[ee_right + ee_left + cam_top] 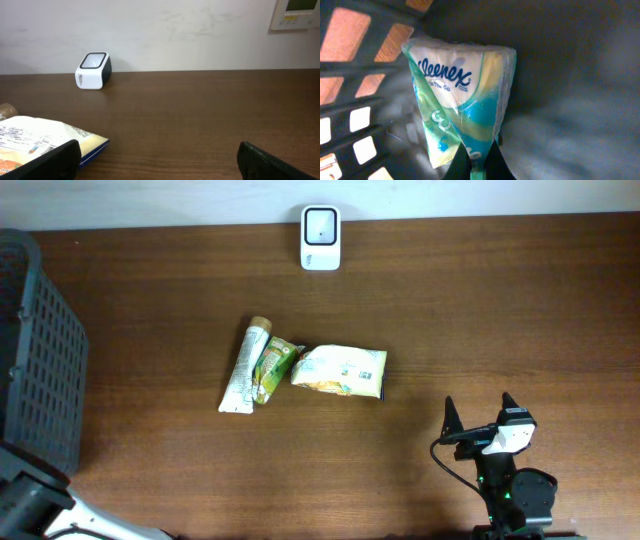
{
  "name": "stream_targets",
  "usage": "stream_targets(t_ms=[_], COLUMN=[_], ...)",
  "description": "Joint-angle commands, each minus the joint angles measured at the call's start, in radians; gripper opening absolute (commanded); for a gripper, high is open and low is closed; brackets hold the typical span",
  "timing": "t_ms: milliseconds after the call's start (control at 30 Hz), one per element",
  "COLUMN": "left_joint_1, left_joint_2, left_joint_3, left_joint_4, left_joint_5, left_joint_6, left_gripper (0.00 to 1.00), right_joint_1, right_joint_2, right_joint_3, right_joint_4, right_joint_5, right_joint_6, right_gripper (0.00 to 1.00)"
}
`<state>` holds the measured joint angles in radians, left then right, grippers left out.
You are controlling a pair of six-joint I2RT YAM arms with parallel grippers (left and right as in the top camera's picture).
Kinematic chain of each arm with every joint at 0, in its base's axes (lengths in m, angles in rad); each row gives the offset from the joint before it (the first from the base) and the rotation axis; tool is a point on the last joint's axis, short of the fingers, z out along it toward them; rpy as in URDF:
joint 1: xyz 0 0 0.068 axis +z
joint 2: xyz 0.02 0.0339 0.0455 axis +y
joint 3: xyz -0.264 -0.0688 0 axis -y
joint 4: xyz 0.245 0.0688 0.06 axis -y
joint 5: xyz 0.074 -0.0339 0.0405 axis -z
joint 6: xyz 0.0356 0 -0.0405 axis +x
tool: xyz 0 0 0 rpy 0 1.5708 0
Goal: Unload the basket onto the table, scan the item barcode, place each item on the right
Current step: 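Reach the left gripper into the basket and grasp the small teal packet, then place the teal packet on the table and raise the left arm away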
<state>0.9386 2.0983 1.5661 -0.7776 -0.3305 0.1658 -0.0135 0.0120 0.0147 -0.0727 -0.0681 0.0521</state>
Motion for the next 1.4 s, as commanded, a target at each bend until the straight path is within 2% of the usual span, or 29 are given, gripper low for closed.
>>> stream_targets(t_ms=[0, 100, 167, 267, 333, 400, 433, 533, 600, 700, 867, 1000, 1167, 1367], left_joint_1=[0.001, -0.014, -0.026, -0.073, -0.130, -0.251, -0.348, -0.602, -0.750, -0.869, -0.975, -1.035, -1.084, -1.230], left_joint_2=[-0.029, -0.131, -0.221, -0.441, -0.589, -0.678, -0.689, -0.655, -0.595, -0.467, -0.221, -0.044, 0.002, 0.002], left_joint_3=[0.013, 0.084, 0.143, 0.209, 0.211, 0.210, 0.206, 0.160, 0.075, -0.024, -0.081, -0.081, -0.081, -0.080], left_joint_4=[-0.063, -0.119, -0.144, -0.149, -0.164, -0.195, -0.210, -0.271, -0.274, -0.254, -0.145, -0.118, -0.125, -0.150], left_joint_5=[0.022, 0.061, 0.145, 0.306, 0.444, 0.476, 0.471, 0.428, 0.344, 0.284, 0.268, 0.255, 0.324, 0.425], left_joint_6=[-0.064, -0.090, -0.096, -0.174, -0.262, -0.342, -0.341, -0.341, -0.341, -0.341, -0.341, -0.354, -0.354, -0.354], left_gripper=[0.00, 0.00, 0.00, 0.00, 0.00, 0.00, 0.00, 0.00, 0.00, 0.00, 0.00, 0.00, 0.00, 0.00], right_joint_1=[-0.006, -0.006, -0.006, -0.006, -0.006, -0.006, -0.006, -0.006, -0.006, -0.006, -0.006, -0.006, -0.006, -0.006], right_joint_2=[-0.005, -0.005, -0.005, -0.005, -0.005, -0.005, -0.005, -0.005, -0.005, -0.005, -0.005, -0.005, -0.005, -0.005], right_joint_3=[-0.009, -0.009, -0.009, -0.009, -0.009, -0.009, -0.009, -0.009, -0.009, -0.009, -0.009, -0.009, -0.009, -0.009], right_joint_4=[0.002, 0.002, 0.002, 0.002, 0.002, 0.002, 0.002, 0.002, 0.002, 0.002, 0.002, 0.002, 0.002, 0.002], right_joint_5=[0.010, 0.010, 0.010, 0.010, 0.010, 0.010, 0.010, 0.010, 0.010, 0.010, 0.010, 0.010, 0.010, 0.010], right_joint_6=[0.002, 0.002, 0.002, 0.002, 0.002, 0.002, 0.002, 0.002, 0.002, 0.002, 0.002, 0.002, 0.002, 0.002], right_gripper=[0.99, 0.99, 0.99, 0.99, 0.99, 0.99, 0.99, 0.99, 0.99, 0.99, 0.99, 0.99, 0.99, 0.99])
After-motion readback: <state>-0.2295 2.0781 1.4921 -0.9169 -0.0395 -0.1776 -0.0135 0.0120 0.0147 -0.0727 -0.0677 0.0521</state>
